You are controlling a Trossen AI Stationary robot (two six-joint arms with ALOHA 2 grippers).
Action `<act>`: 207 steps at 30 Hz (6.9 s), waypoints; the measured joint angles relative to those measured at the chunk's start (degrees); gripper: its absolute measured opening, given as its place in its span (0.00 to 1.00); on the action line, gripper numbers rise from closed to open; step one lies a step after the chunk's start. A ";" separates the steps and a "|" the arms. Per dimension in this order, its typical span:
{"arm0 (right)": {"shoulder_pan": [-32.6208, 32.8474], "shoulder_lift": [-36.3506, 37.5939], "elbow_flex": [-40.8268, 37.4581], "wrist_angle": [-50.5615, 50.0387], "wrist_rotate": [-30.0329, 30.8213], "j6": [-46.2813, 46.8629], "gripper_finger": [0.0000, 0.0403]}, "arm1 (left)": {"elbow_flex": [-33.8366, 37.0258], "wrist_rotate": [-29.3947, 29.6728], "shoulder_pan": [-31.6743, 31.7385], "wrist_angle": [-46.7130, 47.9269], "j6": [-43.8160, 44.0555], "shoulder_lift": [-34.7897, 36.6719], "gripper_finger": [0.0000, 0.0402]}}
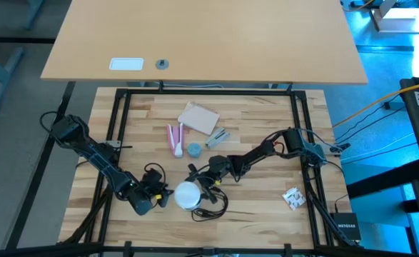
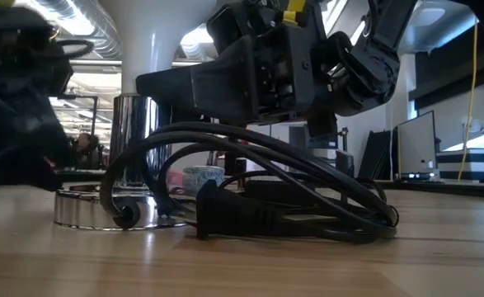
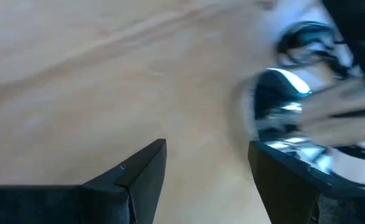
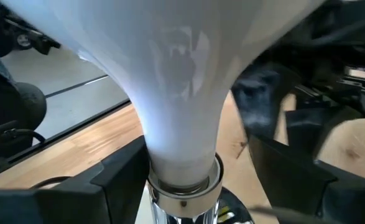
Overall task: Screw lightbulb
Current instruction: Insert the lightbulb into the lamp
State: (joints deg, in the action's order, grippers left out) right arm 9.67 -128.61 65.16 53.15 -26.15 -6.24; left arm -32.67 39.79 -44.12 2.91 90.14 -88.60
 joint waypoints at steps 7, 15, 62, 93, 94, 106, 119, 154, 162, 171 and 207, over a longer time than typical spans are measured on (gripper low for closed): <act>-0.04 -0.01 -0.05 1.25 1.85 -0.04 0.70 | -0.02 -0.12 0.66 -8.39 -6.85 0.04 0.55; -0.06 -0.18 -0.08 2.93 8.96 0.20 0.70 | -0.02 -2.41 1.74 -8.38 -4.92 -2.74 0.55; -0.04 -0.09 -0.08 1.08 8.40 4.51 0.70 | 0.22 -3.44 4.41 -7.89 -9.23 -5.38 0.55; -0.30 -0.09 -0.08 1.23 9.17 4.43 0.70 | 0.00 -8.34 1.22 -12.64 -2.10 -5.16 0.55; -0.27 -0.09 -0.08 1.24 9.97 4.39 0.70 | 0.00 -8.36 1.39 -12.64 -1.93 -5.16 0.55; -0.30 -0.11 -0.06 1.22 11.21 4.29 0.70 | -0.13 -9.74 4.34 -10.11 -2.05 -5.11 0.52; -0.26 -0.12 -0.08 1.18 10.49 4.29 0.70 | 0.20 -8.72 3.80 -13.80 -3.67 -5.38 0.29; -0.34 -0.12 -0.06 1.15 10.70 4.24 0.70 | 0.00 -10.21 3.54 -12.41 -6.44 -1.54 0.07; -0.37 -0.12 -0.06 1.09 9.76 4.24 0.70 | -0.20 -9.23 3.58 -11.57 -3.58 -4.04 0.03; -0.45 -0.12 -0.06 1.02 8.79 4.22 0.70 | -0.26 -9.50 3.84 -9.56 -3.06 -4.09 0.00; -5.56 -0.29 -0.21 -7.80 -8.38 1.99 0.70 | 0.00 -9.74 3.85 -8.80 -3.15 -4.24 0.00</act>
State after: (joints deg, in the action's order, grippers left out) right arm 4.10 -128.90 64.95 45.35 -34.52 -4.25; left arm -32.67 30.06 -40.27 -5.90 86.99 -92.84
